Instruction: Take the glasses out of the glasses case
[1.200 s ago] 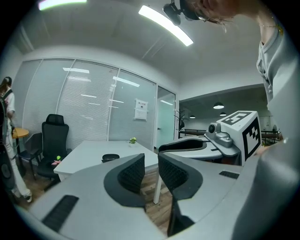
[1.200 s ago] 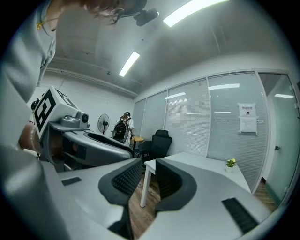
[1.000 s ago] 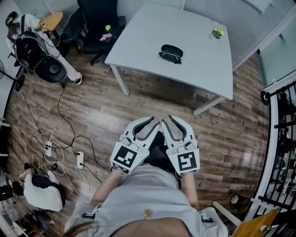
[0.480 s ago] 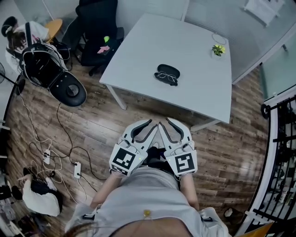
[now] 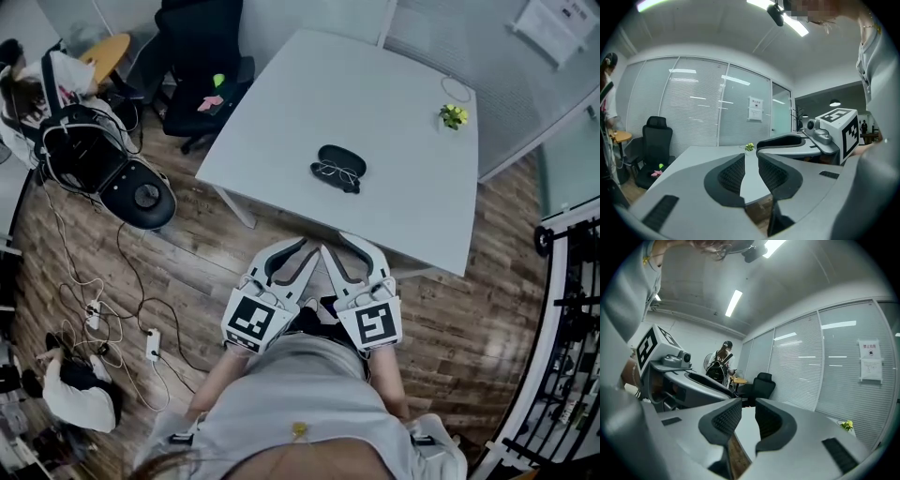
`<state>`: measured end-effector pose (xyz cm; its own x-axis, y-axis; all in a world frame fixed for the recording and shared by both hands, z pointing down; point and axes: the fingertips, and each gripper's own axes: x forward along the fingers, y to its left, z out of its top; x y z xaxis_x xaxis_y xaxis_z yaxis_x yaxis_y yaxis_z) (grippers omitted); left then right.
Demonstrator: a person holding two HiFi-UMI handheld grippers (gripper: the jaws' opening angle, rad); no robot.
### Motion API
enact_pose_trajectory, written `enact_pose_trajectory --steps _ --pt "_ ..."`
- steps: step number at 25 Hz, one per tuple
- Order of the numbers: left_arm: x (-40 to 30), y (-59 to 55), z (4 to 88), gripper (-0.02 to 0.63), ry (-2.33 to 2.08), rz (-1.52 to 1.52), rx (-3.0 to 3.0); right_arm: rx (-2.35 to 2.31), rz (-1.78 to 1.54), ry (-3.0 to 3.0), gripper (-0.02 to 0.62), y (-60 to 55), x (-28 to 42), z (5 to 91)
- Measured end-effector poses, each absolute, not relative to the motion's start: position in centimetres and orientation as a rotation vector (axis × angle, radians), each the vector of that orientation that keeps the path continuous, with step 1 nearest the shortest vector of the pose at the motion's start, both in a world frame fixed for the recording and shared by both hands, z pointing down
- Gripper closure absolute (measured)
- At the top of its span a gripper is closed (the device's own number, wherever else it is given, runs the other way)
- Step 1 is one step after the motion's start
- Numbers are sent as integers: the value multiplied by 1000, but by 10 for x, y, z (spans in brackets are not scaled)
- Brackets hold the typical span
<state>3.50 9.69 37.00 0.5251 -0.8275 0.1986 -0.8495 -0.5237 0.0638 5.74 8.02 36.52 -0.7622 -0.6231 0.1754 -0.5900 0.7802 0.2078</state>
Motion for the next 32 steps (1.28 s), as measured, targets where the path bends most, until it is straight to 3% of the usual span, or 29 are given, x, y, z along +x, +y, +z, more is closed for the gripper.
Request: enact_pose_trajectory --steps 32 --pt "13 -86 379 502 -965 253 2823 1351 -128 -2471 499 -86 40 383"
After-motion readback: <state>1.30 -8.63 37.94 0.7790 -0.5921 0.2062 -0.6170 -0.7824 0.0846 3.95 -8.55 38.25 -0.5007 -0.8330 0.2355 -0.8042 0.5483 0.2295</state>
